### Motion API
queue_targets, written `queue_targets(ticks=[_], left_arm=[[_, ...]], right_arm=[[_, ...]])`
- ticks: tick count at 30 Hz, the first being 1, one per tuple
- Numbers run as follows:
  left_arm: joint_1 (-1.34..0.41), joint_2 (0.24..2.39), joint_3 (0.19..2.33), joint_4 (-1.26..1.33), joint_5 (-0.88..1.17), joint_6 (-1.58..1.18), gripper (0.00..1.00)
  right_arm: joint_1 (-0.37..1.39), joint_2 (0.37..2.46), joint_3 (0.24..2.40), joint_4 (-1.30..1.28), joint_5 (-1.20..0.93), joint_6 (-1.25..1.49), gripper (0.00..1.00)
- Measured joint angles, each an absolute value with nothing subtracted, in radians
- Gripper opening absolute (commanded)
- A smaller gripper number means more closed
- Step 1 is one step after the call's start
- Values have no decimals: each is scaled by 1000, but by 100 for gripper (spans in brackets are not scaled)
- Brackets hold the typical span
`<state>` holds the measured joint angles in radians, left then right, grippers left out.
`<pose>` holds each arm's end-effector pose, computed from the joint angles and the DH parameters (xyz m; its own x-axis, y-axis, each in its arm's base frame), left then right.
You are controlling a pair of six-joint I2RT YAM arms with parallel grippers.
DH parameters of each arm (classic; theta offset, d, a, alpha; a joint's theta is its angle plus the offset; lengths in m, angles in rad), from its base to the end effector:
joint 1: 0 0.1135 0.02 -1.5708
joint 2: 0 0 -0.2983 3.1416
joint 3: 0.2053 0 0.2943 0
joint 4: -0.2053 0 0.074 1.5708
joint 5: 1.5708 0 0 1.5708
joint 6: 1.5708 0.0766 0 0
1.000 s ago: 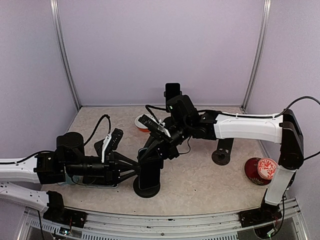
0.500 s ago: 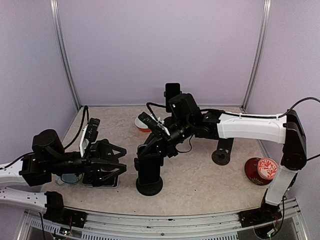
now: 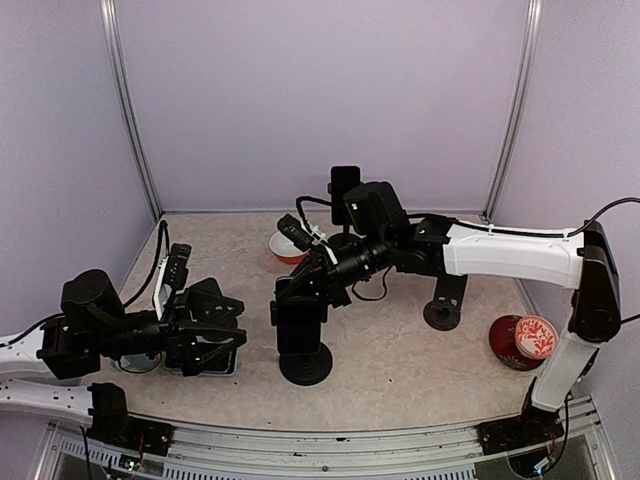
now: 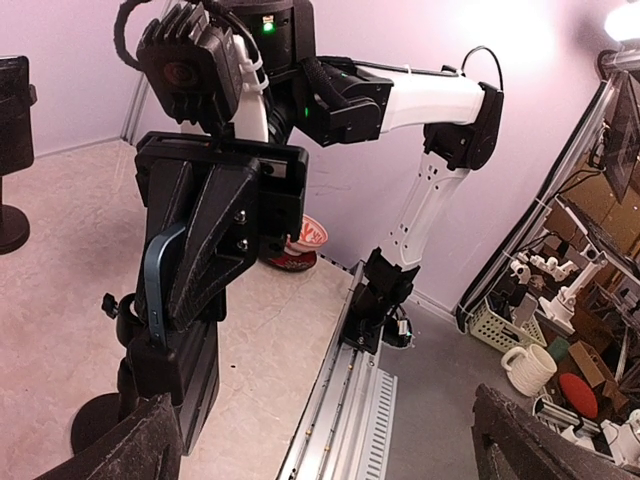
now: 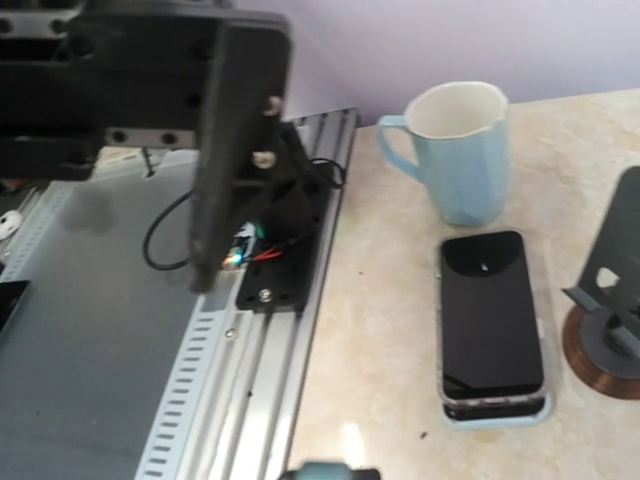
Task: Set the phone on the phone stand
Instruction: Install the phone onto the phone stand.
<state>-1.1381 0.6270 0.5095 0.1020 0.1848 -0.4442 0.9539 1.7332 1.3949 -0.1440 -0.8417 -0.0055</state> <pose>0.0798 -0.2064 0.3120 -0.4225 -0.0927 -0.9016 0.8726 0.2276 -0.4322 0.2257 0.4170 0.3109 -0.2632 -0.3775 -0.8878 -0.9271 -0.1556 0.3410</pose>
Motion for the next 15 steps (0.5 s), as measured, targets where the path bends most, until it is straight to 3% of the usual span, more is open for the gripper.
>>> queue_targets(ticks=[2, 7, 15], left_arm=[[-1140, 619, 508, 102, 179, -445, 99], [-1140, 604, 502, 103, 175, -445, 99], [-1140, 593, 474, 102, 165, -448, 99]], right_arm=[[952, 1729, 1395, -145, -825, 1, 0], [928, 1724, 1394, -150, -783, 10, 29], [908, 1704, 1394, -198, -714, 4, 51]])
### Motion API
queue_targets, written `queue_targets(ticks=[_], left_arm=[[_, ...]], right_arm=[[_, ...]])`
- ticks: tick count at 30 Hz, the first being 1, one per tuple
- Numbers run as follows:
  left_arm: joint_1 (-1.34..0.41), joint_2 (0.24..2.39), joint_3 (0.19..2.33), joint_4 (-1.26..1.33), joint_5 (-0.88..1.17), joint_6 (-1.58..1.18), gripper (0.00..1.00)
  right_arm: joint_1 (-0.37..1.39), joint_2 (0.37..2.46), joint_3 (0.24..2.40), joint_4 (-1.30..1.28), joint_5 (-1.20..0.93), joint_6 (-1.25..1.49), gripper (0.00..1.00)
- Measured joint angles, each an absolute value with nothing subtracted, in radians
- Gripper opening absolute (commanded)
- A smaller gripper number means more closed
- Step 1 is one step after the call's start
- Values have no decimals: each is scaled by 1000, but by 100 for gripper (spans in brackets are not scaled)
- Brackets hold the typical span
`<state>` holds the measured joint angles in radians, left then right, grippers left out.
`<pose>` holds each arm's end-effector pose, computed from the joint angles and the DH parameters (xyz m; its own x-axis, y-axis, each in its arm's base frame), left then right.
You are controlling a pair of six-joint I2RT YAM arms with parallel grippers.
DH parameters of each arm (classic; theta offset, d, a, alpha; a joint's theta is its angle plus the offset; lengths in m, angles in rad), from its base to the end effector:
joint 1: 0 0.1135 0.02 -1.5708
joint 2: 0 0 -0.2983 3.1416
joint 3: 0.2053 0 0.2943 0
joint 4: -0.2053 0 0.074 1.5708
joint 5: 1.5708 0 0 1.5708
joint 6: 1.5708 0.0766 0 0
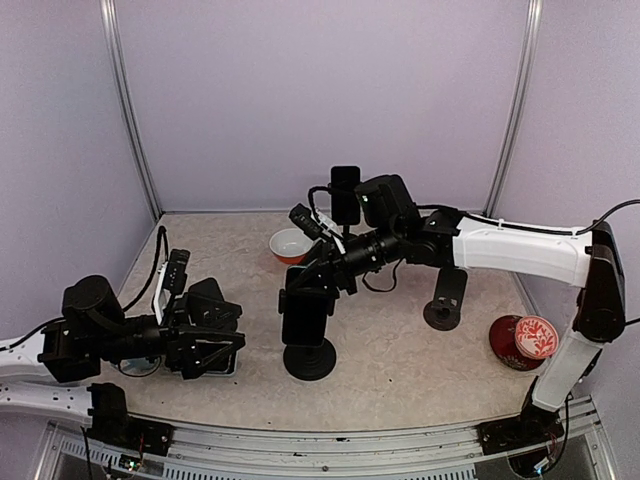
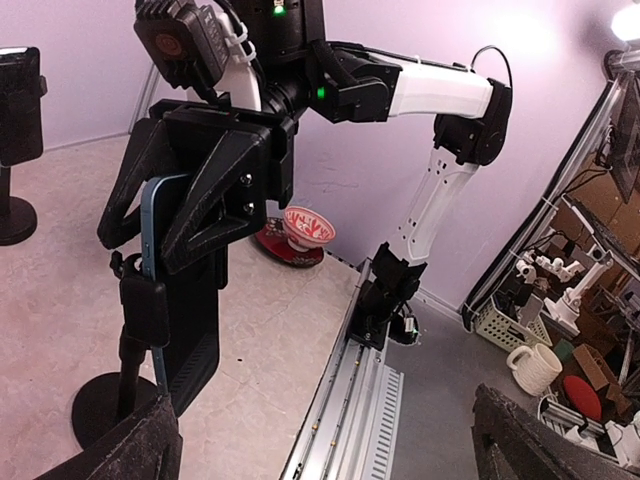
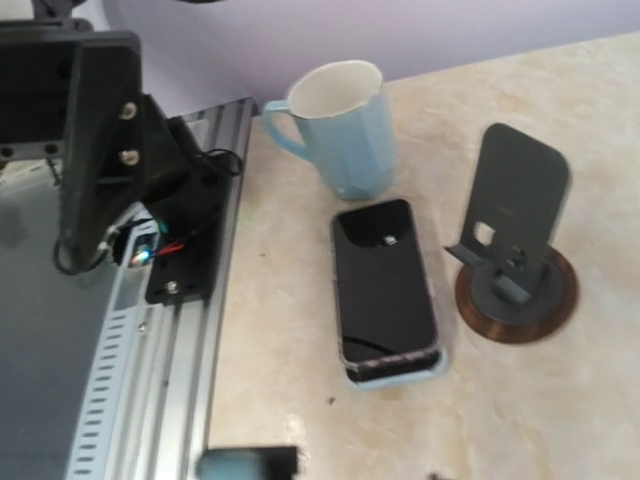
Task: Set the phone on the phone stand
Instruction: Install the phone onto the phone stand, then adjust the phone stand with the phone at the center of the board.
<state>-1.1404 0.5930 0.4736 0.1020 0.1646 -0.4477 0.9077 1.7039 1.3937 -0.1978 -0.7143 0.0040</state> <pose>0.0785 -0.2010 0.3029 -0.4242 -0.0995 -0.9001 0.8666 0.2436 -0.4354 0.2482 0.3993 0.3142 -0.3032 -0.3833 -0.8724 -0.9466 0.0156 0.3221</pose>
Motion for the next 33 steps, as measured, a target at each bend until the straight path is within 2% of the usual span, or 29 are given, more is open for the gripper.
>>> queue_targets(ticks=[4, 6, 7, 19, 33], left_arm=[[-1141, 600, 474, 101, 138, -450, 99], [-1142, 612, 474, 100, 113, -453, 99], [-1145, 620, 474, 100, 96, -455, 99], [-1262, 844, 517, 95, -7, -449, 99], [-1317, 953, 491, 181, -52, -479, 99]], right_arm=[[907, 1682, 1394, -229, -656, 10, 73], [907, 1667, 1393, -239, -623, 23, 98], [907, 1657, 1391, -239, -611, 35, 100], [937, 1432, 1311, -239, -323, 135, 100], [1185, 1335, 1111, -185, 161, 313, 100]])
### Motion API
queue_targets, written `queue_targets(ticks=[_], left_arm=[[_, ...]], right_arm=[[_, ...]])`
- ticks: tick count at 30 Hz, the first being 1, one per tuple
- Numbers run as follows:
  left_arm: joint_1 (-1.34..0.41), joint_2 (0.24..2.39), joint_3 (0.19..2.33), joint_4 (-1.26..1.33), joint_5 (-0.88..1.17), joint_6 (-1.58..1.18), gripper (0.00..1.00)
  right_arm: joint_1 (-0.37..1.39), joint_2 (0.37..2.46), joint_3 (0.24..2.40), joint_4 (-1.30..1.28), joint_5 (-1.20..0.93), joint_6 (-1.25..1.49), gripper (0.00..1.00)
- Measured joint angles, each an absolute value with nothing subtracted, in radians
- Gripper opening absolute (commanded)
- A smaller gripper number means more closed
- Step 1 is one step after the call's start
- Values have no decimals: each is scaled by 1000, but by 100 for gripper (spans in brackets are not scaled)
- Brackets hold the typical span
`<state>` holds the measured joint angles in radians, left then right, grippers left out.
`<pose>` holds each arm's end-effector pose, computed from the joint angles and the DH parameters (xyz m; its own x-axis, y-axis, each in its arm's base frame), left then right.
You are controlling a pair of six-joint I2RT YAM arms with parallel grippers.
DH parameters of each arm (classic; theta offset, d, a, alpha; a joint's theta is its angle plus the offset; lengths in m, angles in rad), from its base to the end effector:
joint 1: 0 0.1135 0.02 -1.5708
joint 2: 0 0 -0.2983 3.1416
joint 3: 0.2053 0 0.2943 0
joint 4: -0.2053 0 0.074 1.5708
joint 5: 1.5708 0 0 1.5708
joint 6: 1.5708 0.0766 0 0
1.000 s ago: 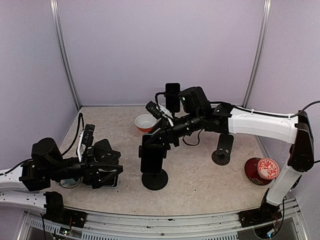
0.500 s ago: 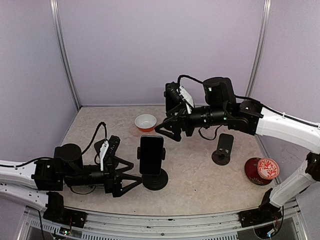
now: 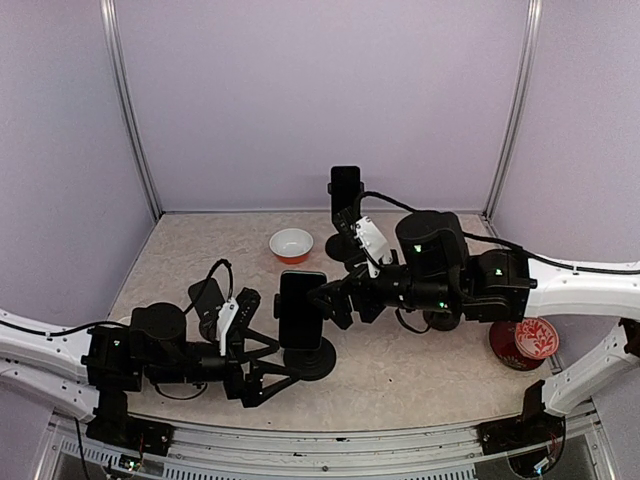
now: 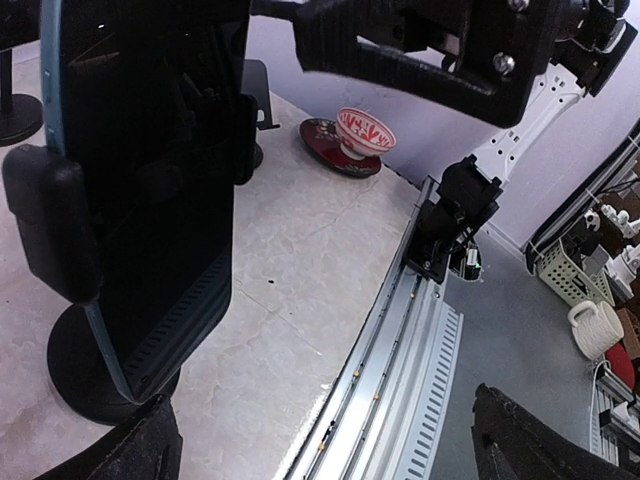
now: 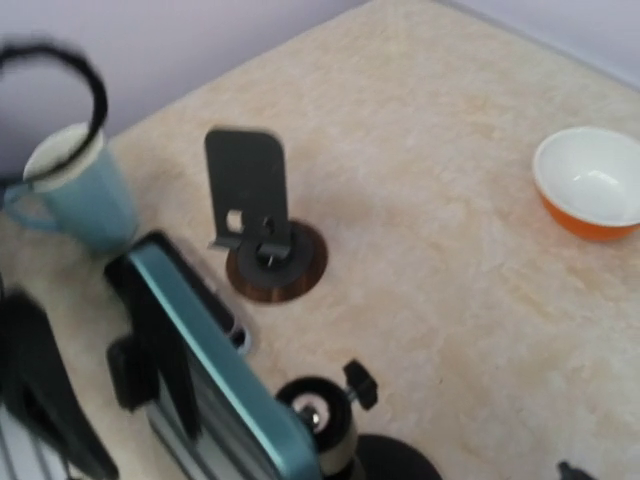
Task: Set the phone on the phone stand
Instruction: Adjust the phone stand with the phone at the center of the board.
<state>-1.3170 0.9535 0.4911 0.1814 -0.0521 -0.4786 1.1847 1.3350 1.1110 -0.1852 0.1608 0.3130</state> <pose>0.0733 -0.2667 0.2402 -0.5012 0.1005 -0.8595 0.8148 0.3892 -0.4296 0.1551 0.3491 0.3385 -0.4071 -0.1943 -0.8925 -0.7712 0.5966 0.2219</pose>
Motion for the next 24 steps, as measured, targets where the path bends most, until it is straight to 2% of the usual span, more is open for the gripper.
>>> queue_targets(ticks=[9, 24], left_arm=[[-1360, 998, 485, 234, -54, -486, 99], [-1370, 606, 385, 168, -182, -508, 99]], right_arm=[[1275, 1405, 1171, -144, 345, 388, 100], [1375, 1547, 1285, -133, 672, 504, 100]])
